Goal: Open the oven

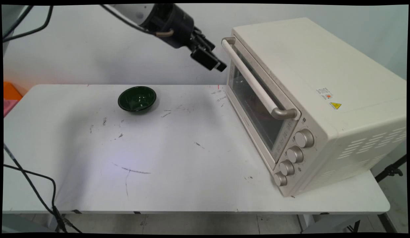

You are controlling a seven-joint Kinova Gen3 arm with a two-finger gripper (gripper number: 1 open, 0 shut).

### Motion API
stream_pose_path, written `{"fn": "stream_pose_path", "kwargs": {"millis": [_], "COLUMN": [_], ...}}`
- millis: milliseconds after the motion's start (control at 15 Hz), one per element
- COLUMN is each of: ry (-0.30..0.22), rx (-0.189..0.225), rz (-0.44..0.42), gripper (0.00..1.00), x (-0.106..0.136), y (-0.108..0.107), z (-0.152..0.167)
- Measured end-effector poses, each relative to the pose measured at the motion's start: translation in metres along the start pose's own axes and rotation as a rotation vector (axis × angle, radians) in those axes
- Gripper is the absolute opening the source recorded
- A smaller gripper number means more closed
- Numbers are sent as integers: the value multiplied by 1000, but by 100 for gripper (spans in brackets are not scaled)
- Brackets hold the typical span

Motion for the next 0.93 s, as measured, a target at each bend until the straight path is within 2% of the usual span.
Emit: {"fn": "stream_pose_path", "kwargs": {"millis": [333,400,933], "ry": [14,15,2], "rx": [13,16,39], "rz": [-11,-12,-1], "gripper": [100,0,0], "x": [22,25,35], "y": [3,3,3], "z": [11,15,45]}}
